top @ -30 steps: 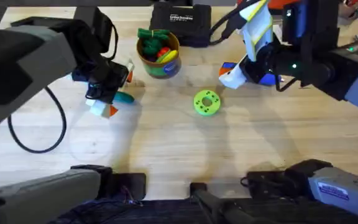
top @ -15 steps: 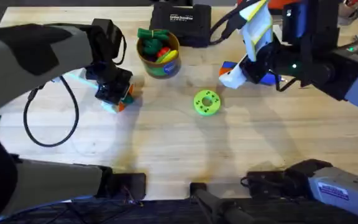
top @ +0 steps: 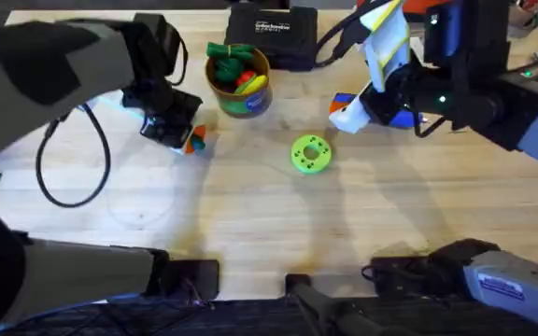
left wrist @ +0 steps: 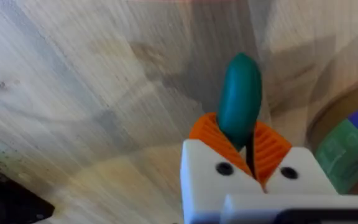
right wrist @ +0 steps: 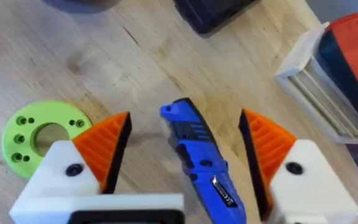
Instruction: Pick up the gripper from the table and insert it into the empty holder that is missing its gripper. Then pick up a screw, insert it into the mounting hole, and use the screwdriver to tighten it. Finally, clean up the table by picking up the vegetable and placing it into the bucket.
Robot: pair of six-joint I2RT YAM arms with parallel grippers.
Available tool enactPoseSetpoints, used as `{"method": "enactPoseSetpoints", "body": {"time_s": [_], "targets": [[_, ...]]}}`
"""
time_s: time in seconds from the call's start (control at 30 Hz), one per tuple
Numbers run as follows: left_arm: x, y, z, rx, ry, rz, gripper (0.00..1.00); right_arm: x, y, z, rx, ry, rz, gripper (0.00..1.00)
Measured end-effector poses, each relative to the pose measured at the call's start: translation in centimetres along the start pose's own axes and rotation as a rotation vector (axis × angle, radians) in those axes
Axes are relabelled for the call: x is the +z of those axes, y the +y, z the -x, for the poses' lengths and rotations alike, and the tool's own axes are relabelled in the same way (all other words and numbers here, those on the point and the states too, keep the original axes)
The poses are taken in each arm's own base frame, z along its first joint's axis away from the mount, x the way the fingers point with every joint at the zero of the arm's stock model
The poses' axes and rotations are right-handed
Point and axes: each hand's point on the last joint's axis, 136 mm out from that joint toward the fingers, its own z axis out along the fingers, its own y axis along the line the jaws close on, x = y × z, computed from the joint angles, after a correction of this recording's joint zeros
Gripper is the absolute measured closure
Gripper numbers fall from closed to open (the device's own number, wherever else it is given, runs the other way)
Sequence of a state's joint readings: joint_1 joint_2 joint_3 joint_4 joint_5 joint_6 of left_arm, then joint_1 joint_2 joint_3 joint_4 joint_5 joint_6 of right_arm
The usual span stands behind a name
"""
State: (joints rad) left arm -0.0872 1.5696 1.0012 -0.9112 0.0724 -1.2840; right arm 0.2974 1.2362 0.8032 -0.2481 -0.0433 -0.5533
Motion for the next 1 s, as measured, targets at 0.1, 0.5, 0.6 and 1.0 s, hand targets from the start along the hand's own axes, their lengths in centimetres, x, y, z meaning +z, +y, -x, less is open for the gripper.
{"method": "enactPoseSetpoints", "body": {"time_s": [0.1,0.5,0.6,1.0], "targets": [[-2.1,-0.9,-0.1,0.029,0.008,-0.009,0.982,0.0,0.0,0.0,0.0,0.0,0.0,0.007],[-12.9,-10.0,-1.6,0.271,-0.097,-0.364,0.984,0.0,0.0,0.0,0.0,0.0,0.0,0.007],[-13.2,-11.4,-3.6,0.348,-0.099,-0.412,0.985,0.0,0.0,0.0,0.0,0.0,0.0,0.009],[-10.5,-12.2,-4.1,0.392,-0.12,-0.346,0.34,0.0,0.0,0.0,0.0,0.0,0.0,0.007]]}}
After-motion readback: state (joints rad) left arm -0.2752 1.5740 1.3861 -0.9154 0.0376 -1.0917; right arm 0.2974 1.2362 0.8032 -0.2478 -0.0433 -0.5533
